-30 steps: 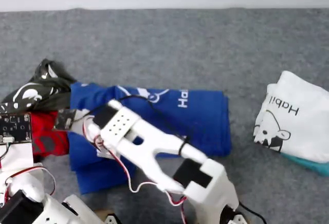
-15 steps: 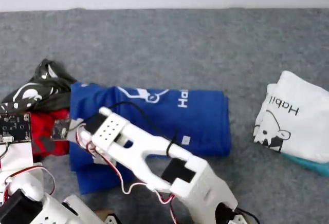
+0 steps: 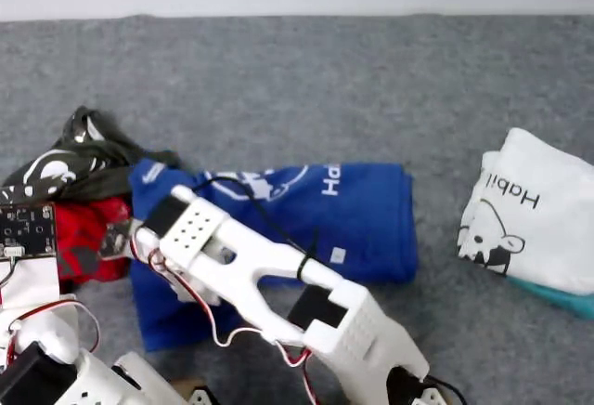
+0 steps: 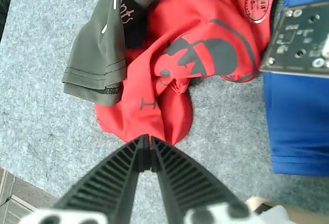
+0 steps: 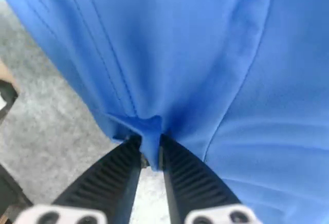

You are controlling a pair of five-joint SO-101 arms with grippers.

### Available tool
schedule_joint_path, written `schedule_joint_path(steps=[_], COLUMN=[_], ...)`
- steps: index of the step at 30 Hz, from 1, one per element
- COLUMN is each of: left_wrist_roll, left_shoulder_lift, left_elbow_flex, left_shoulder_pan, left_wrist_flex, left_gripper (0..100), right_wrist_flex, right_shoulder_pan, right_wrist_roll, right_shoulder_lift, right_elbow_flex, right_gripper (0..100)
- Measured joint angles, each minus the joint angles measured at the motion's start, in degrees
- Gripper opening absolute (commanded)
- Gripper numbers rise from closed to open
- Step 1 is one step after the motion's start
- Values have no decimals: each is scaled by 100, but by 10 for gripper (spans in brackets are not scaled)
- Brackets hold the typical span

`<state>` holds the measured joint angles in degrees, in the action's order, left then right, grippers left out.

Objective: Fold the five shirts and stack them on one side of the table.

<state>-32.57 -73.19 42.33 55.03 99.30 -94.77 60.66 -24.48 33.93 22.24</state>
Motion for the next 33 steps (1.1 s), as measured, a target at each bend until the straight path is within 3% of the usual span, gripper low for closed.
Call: schedule_joint_path(steps=[9, 17, 27, 33], left_wrist_roll=[0, 0, 0, 0], left_shoulder_lift=[0, 0, 0, 0], left_elbow_flex=[0, 0, 0, 0], left_shoulder_pan=[0, 0, 0, 0], left_wrist_flex=[0, 0, 0, 0], left_gripper=[6, 6, 6, 6], right_wrist_flex=[-290, -554, -571, -571], right_shoulder_pan=[0, 0, -9, -536], right_wrist_roll=[-114, 18, 237, 237], right_shoulder_lift=[0, 0, -501, -1020], right_elbow_flex=[0, 264, 554, 554], right_gripper=[25, 193, 195, 193])
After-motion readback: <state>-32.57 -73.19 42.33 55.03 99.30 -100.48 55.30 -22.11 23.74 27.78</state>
